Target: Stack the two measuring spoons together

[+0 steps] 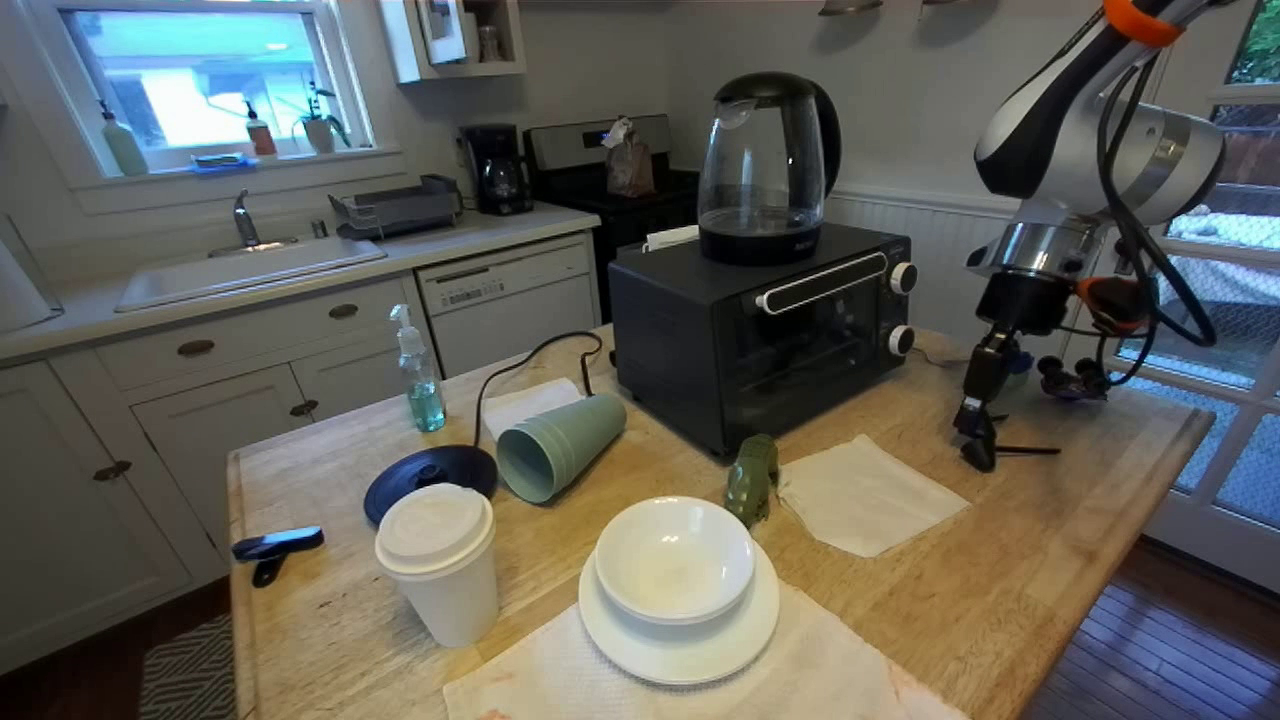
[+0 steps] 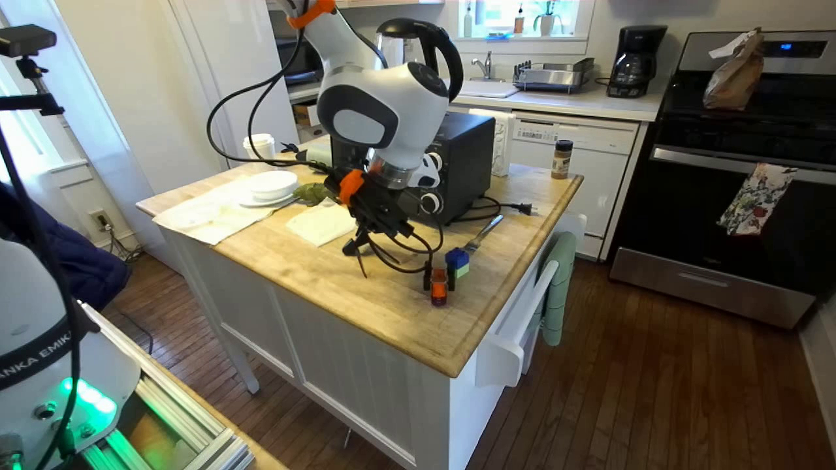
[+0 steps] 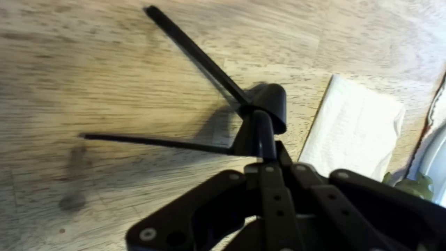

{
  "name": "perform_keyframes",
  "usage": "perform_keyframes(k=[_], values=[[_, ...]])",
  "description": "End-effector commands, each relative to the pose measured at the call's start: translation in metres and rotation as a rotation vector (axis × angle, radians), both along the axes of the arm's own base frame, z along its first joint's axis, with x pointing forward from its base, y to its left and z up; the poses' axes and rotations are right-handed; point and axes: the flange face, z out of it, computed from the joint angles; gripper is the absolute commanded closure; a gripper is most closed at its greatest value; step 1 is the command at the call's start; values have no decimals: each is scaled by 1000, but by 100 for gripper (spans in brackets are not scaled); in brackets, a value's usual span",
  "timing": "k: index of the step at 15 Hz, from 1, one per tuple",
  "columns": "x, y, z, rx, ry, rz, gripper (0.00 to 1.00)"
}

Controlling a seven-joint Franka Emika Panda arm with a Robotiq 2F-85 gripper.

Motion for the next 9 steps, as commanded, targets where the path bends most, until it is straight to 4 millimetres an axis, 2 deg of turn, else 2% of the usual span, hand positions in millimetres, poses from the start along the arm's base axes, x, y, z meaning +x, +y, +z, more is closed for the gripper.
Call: perform_keyframes(k=[1,9], values=[[4,2,3,38,26,-66,99],[10,13,-5,19,120,-153,99]])
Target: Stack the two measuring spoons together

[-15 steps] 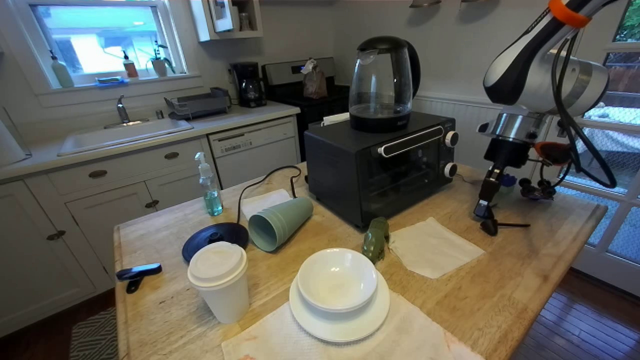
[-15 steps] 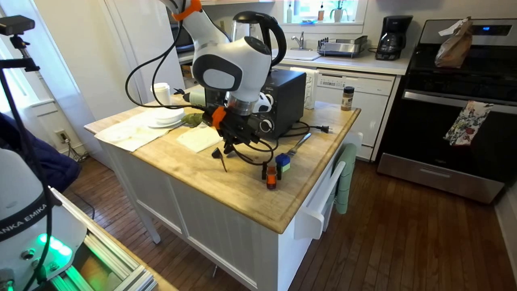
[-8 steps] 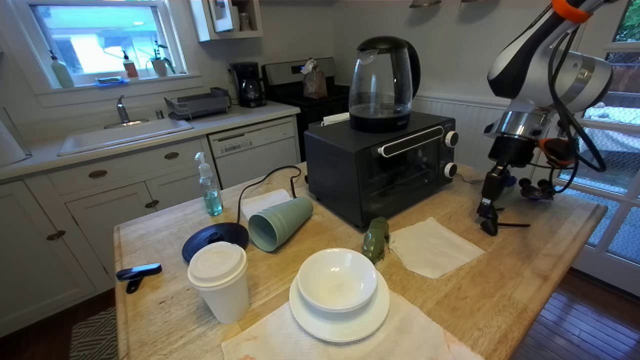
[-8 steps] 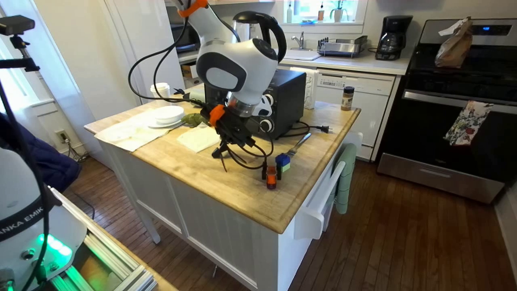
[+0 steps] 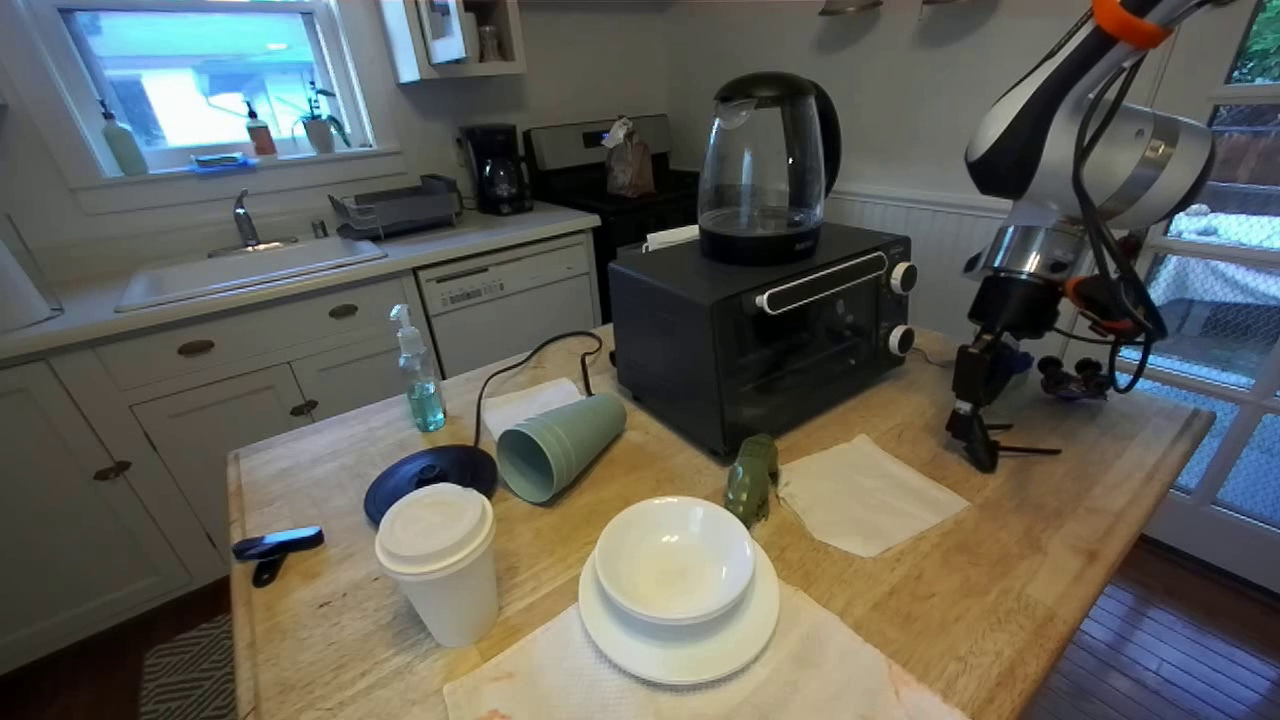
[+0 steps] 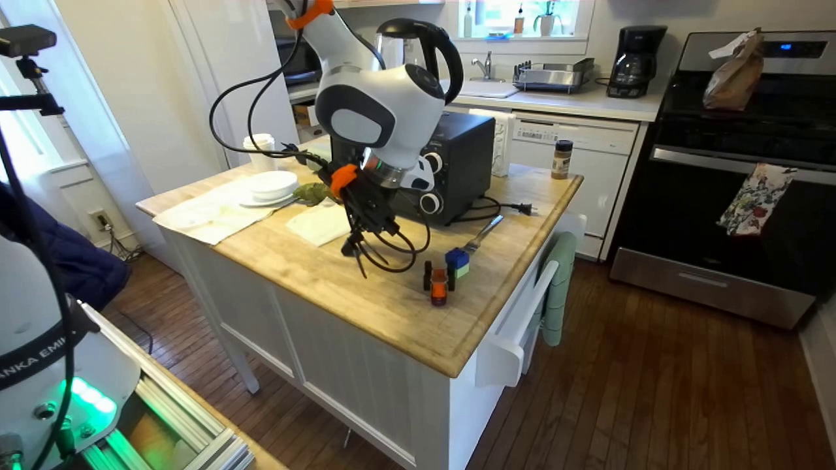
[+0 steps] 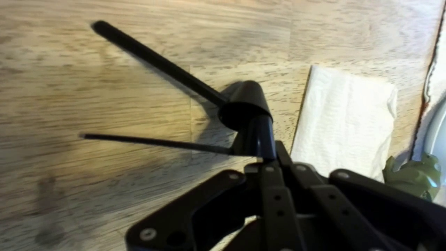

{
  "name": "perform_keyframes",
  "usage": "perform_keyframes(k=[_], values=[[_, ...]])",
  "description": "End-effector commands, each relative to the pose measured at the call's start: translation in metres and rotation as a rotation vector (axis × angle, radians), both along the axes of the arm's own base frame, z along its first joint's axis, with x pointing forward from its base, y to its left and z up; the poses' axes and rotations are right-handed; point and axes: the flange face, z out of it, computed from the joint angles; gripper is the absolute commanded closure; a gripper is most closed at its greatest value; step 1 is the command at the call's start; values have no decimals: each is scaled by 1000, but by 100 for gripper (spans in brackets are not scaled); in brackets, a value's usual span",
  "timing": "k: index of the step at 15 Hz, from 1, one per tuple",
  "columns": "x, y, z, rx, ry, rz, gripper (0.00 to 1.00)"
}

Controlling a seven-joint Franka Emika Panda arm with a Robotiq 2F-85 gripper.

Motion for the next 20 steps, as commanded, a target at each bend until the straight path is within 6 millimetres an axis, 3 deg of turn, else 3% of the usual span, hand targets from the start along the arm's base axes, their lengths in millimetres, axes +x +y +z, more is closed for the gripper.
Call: perform_keyframes(k=[1,16,17,18,20], values=[[6,2,-4,-7,62,-54,99],[5,11,-8,-119,256,-179,98],[5,12,-9,-111,263,-184,89],[5,13,-9,-106,269,-187,87],[5,14,-10,-95,280,-191,62]])
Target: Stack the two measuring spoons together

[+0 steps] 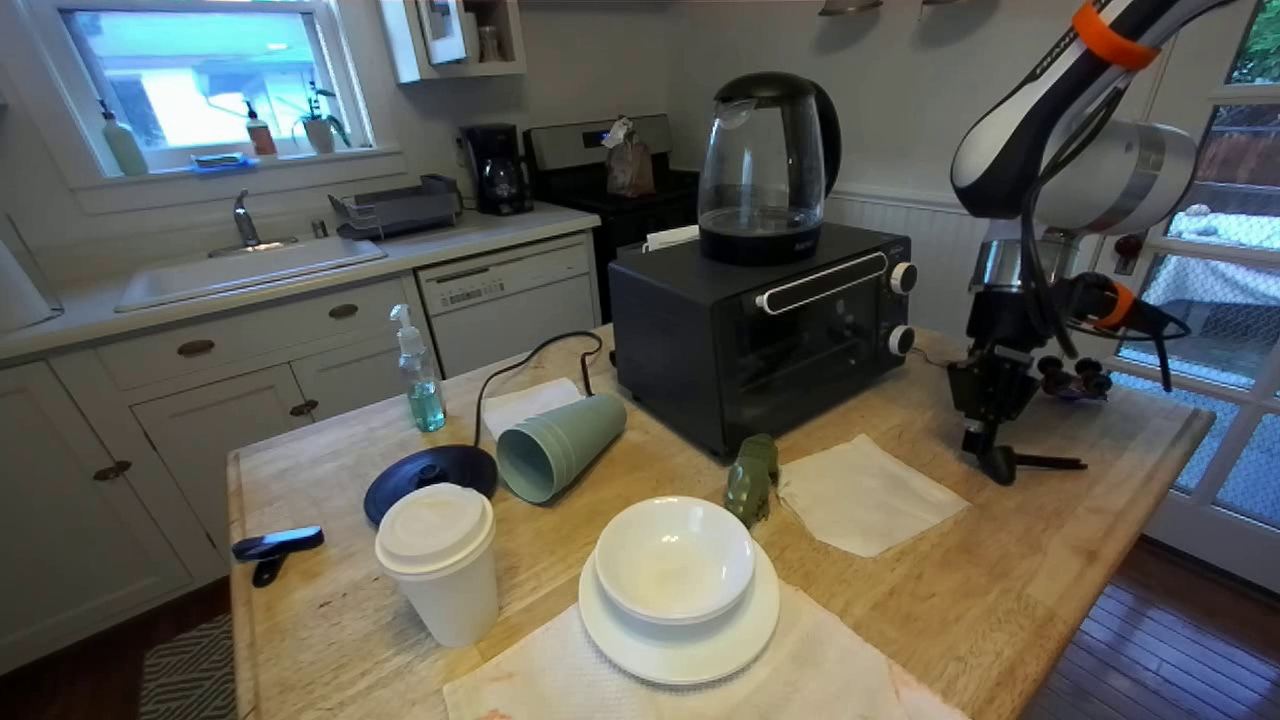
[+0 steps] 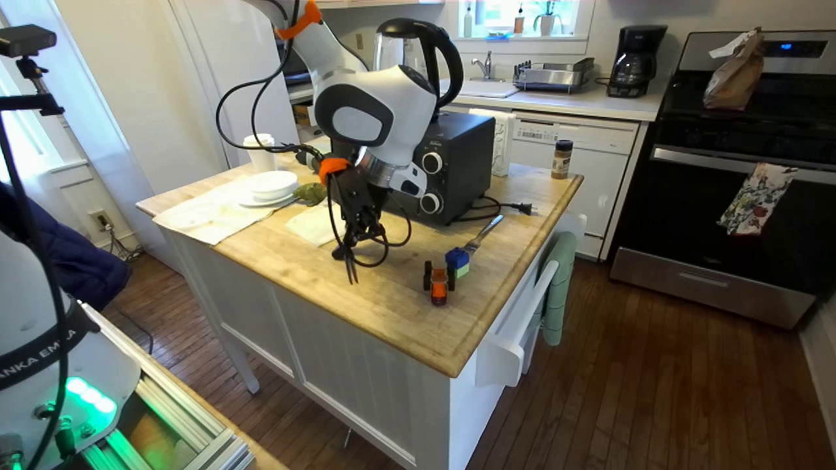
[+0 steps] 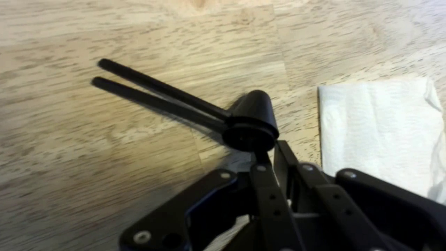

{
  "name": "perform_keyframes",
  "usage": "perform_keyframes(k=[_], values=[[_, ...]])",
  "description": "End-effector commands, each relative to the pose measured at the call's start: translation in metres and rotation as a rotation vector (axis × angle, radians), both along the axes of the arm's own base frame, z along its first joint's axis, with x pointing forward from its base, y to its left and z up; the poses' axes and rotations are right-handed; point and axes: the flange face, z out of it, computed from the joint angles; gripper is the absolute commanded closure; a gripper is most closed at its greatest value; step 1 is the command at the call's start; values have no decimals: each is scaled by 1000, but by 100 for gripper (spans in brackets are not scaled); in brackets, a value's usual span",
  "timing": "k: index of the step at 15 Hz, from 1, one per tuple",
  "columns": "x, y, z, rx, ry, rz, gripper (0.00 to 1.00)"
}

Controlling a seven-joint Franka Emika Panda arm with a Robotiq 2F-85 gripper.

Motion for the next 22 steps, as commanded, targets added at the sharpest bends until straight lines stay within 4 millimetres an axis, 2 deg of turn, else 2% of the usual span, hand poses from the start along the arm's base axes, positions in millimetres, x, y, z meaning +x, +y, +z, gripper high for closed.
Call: perform_keyframes(k=[1,9,10,15,22], values=[[5,1,-3,14,40,-12,62],[1,4,0,111,99,1,7],[1,3,2,119,103,0,2],[6,-12,11,49,60,-16,0],[5,-31,49,-65,-72,47,0]])
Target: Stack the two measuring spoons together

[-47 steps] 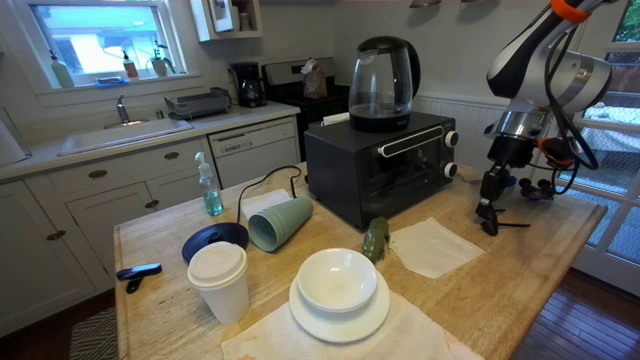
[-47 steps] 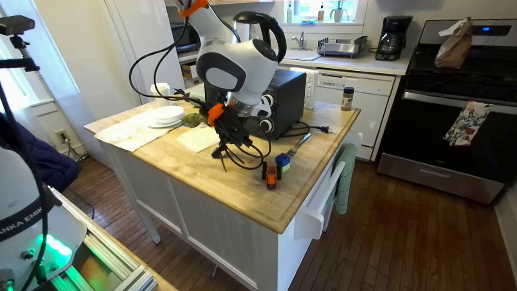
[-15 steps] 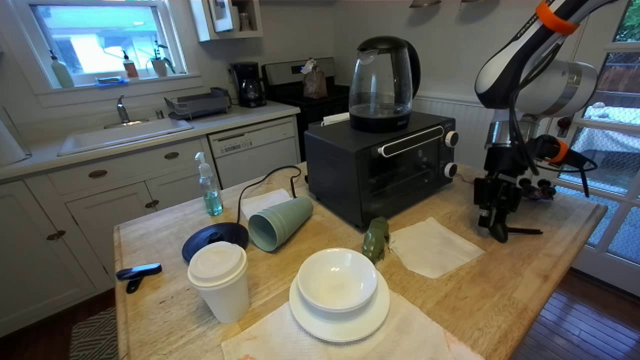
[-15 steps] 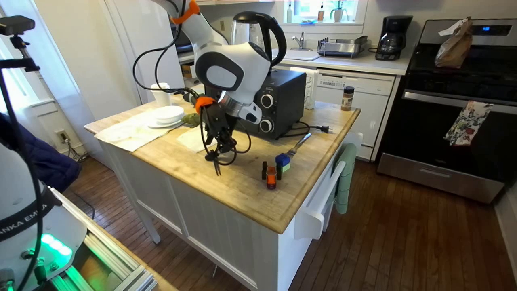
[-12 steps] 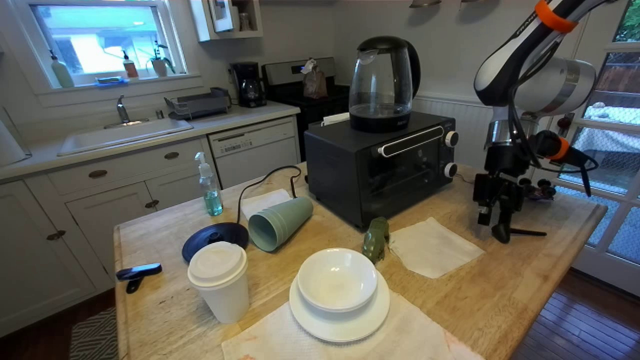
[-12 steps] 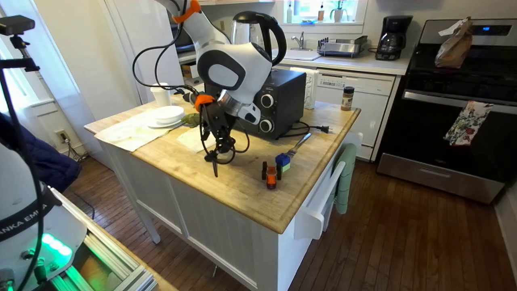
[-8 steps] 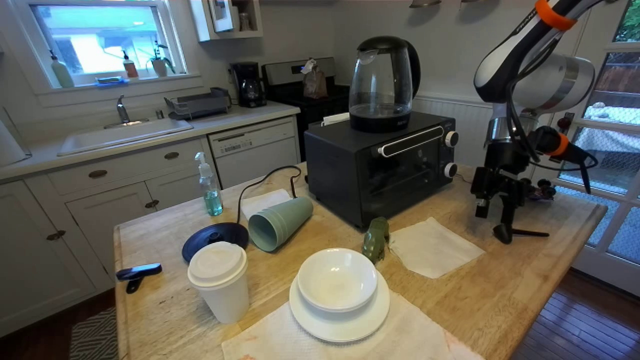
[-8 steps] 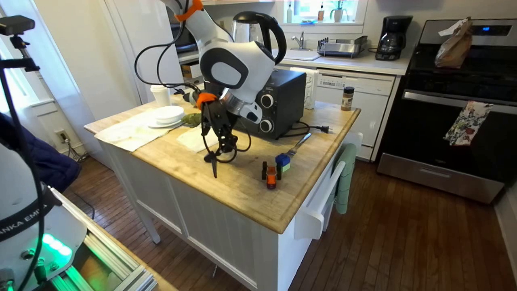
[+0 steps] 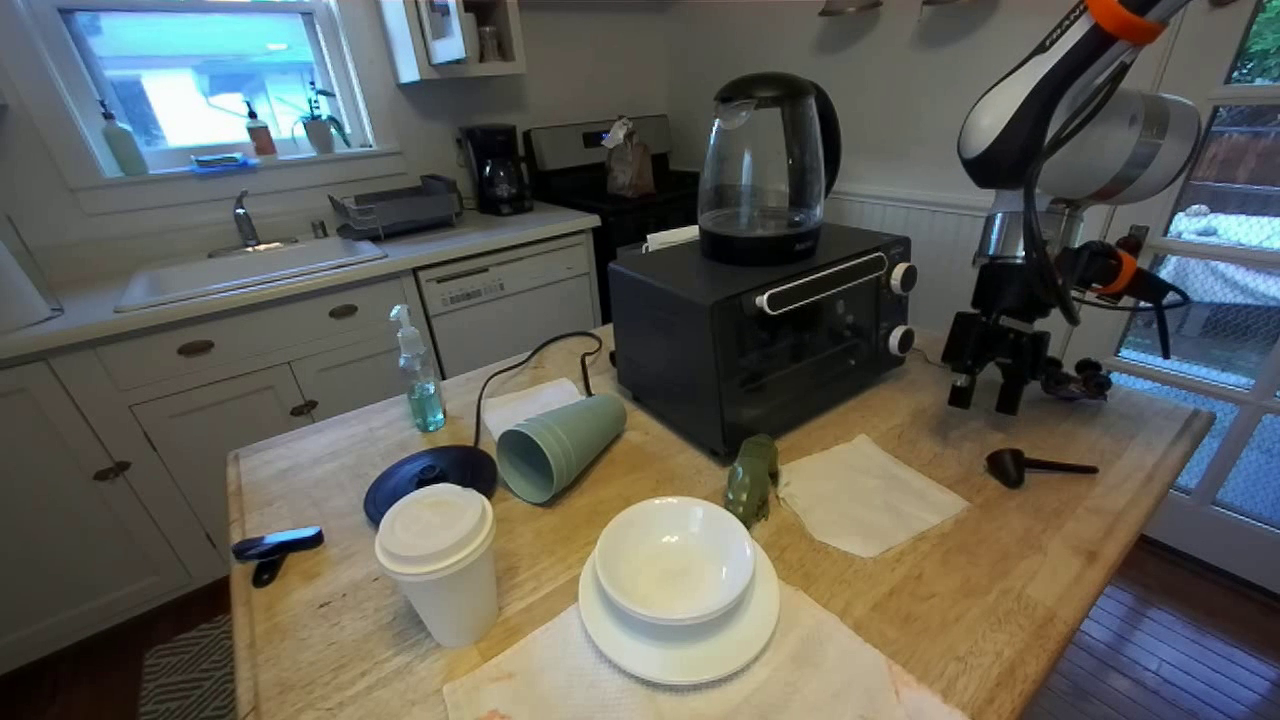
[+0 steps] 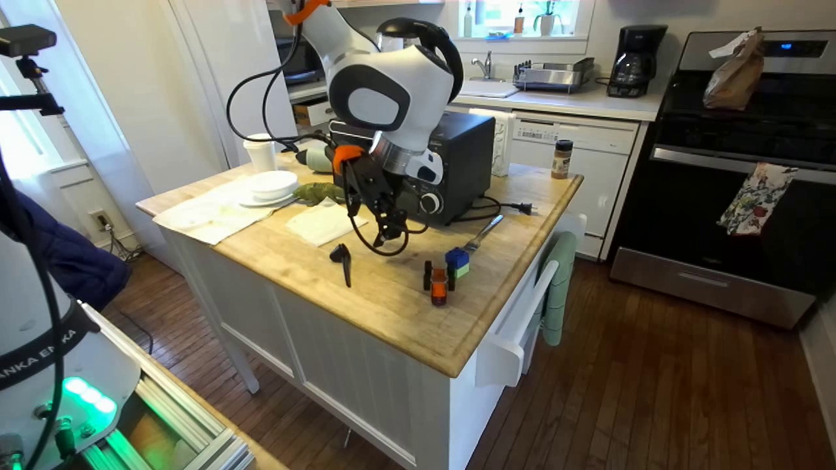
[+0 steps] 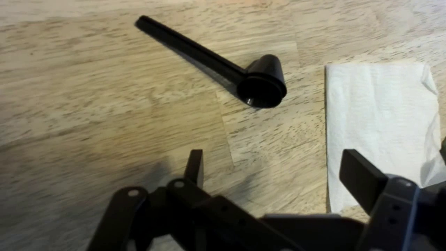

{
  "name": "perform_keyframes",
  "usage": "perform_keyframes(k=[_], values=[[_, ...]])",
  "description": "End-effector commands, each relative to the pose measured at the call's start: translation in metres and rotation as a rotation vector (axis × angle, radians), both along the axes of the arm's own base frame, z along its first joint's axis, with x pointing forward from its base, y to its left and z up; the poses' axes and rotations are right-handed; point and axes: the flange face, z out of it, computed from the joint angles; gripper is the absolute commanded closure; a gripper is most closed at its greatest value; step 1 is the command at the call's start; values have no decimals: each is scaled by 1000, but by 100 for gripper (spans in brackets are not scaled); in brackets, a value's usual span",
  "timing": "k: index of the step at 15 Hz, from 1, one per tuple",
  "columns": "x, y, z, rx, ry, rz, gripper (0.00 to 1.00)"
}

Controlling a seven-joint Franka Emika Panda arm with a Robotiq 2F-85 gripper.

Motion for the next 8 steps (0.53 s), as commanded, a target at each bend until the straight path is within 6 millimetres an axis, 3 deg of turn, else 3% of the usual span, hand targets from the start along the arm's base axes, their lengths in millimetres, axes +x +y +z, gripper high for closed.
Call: perform_keyframes(k=[1,6,7,8], values=[[-7,-4,30,-52,-68,37,0],[-16,-4,63,-79,-123,77,0],[-3,-6,51,-55,-104,55,0],[-4,-6,55,-57,-110,55,0]])
